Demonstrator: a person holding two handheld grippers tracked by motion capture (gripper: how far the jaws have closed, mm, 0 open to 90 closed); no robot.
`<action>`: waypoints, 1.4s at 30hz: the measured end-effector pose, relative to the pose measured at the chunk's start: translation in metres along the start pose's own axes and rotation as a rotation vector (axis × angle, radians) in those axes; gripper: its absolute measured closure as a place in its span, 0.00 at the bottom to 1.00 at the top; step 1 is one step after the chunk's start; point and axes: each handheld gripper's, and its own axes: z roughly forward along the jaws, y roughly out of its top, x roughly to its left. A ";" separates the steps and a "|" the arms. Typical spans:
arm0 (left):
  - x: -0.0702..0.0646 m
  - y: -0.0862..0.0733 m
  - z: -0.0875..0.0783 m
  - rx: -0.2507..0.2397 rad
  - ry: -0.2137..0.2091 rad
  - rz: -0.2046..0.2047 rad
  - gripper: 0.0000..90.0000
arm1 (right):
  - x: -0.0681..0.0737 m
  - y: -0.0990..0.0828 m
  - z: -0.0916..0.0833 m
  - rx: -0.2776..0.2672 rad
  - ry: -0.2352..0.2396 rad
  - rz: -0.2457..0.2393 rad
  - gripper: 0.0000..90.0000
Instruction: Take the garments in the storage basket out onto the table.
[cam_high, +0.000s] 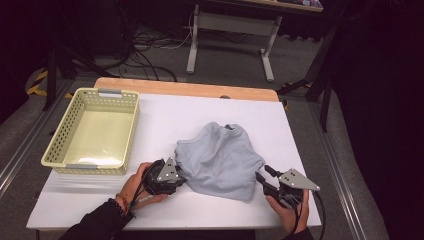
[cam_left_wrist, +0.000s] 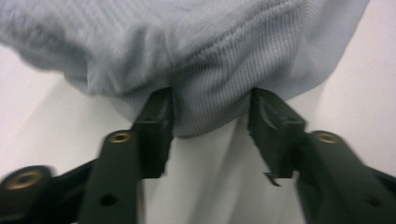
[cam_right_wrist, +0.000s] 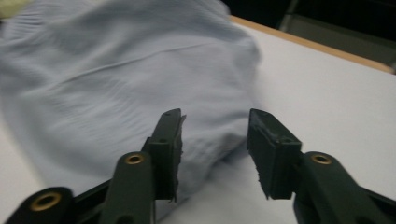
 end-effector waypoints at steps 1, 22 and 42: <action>0.000 0.000 0.000 0.000 0.000 0.000 0.66 | 0.003 -0.001 -0.001 0.002 0.009 -0.006 0.66; -0.015 0.019 -0.068 -0.165 -0.016 -0.043 0.96 | 0.034 -0.019 0.020 0.238 0.135 -0.134 0.86; -0.031 -0.012 -0.088 -0.170 -0.015 -0.115 0.61 | 0.028 -0.010 -0.001 0.148 0.119 -0.070 0.71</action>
